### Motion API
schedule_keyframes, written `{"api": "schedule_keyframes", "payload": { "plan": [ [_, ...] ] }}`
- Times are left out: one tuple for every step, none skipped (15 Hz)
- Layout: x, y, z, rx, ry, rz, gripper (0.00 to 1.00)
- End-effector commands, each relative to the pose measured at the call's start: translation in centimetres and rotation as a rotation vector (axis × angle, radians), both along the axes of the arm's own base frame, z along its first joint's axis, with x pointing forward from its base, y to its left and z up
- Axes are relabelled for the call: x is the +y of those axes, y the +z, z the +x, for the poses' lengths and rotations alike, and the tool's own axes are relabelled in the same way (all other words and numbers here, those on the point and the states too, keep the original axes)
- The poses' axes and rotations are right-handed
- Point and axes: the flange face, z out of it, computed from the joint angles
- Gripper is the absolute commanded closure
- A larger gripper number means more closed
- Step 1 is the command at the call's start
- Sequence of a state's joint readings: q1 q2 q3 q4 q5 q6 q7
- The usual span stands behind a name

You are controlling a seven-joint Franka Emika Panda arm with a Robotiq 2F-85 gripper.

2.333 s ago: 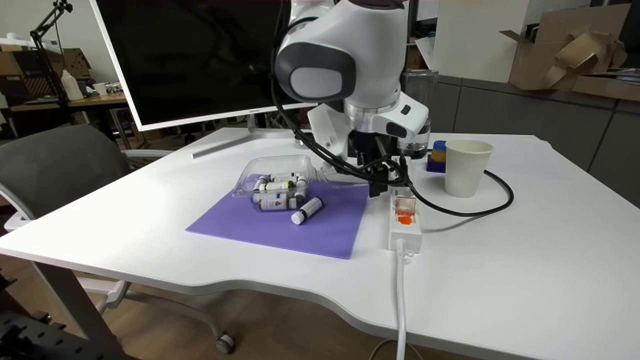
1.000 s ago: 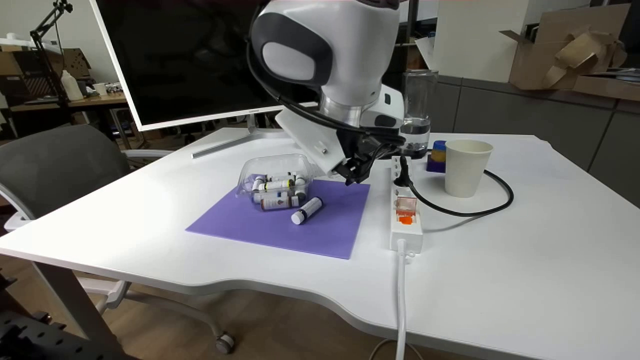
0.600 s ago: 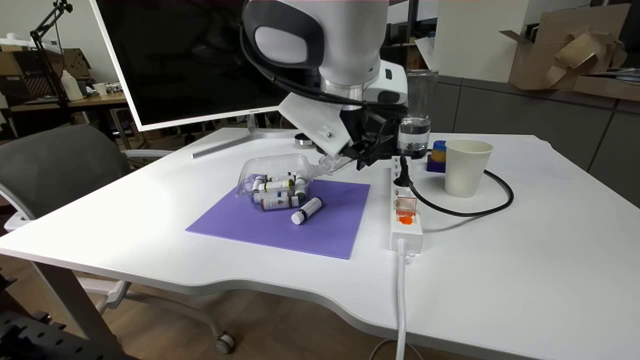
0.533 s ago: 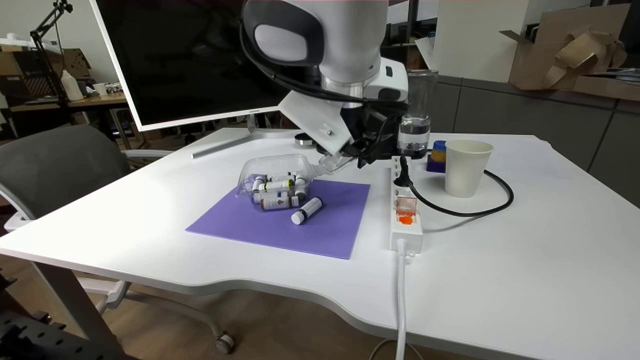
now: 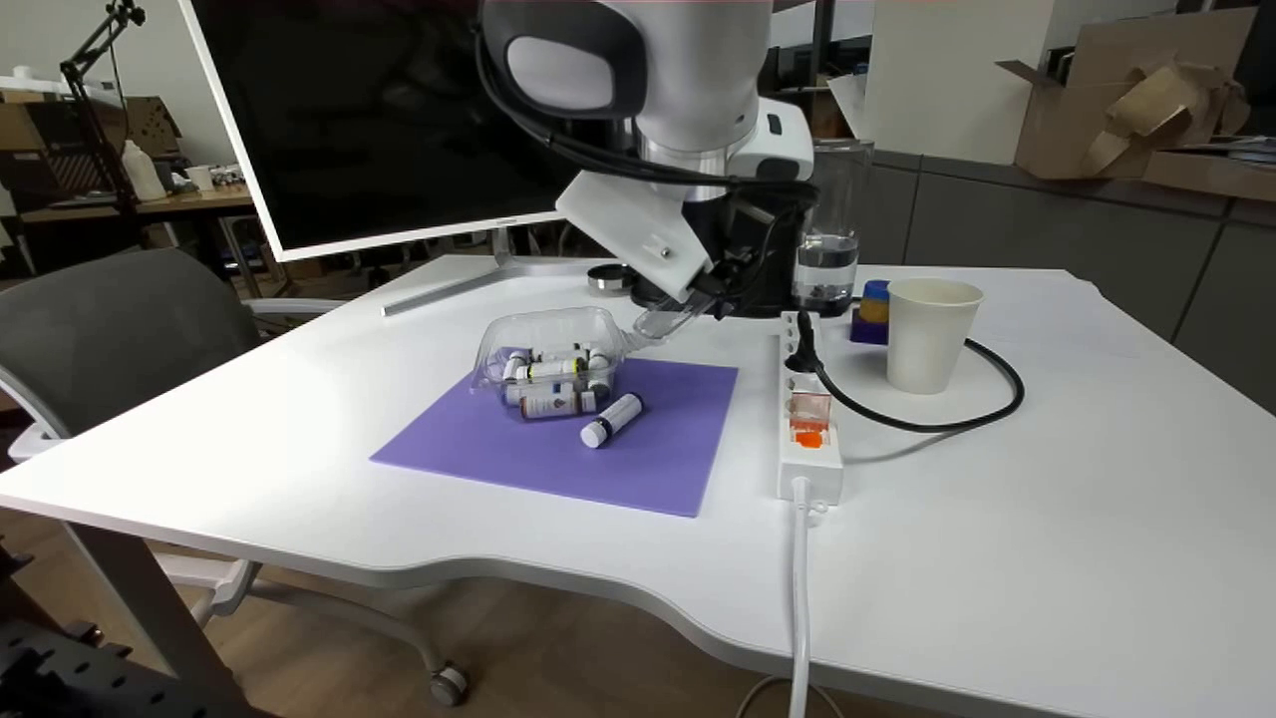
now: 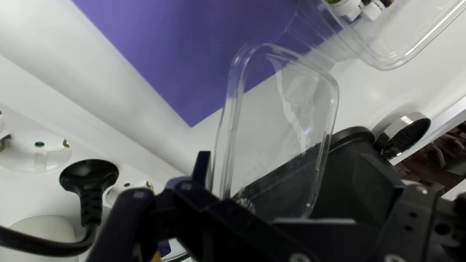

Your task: Close the lid of the clear container

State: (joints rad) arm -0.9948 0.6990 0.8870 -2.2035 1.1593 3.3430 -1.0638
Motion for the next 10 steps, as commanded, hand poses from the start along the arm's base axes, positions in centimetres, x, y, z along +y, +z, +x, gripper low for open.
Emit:
{"api": "schedule_keyframes", "payload": {
  "plan": [
    [0.3,0.7,0.0,-0.015,0.05,-0.027,0.0],
    [0.4,0.7,0.0,-0.016,0.067,-0.034,0.0],
    [0.6,0.7,0.0,-0.019,0.083,-0.039,0.0],
    [0.7,0.7,0.0,-0.019,0.097,-0.04,0.0],
    [0.9,0.6,0.0,-0.019,0.116,-0.043,0.0],
    [1.2,0.5,-0.1,-0.02,0.142,-0.04,0.0],
    [1.5,0.5,-0.1,-0.021,0.167,-0.035,0.0],
    [1.9,0.6,-0.1,-0.026,0.19,-0.034,0.0],
    [2.1,0.8,-0.1,-0.029,0.206,-0.035,0.0],
    [2.3,0.9,-0.1,-0.034,0.222,-0.037,0.0]
  ]
}}
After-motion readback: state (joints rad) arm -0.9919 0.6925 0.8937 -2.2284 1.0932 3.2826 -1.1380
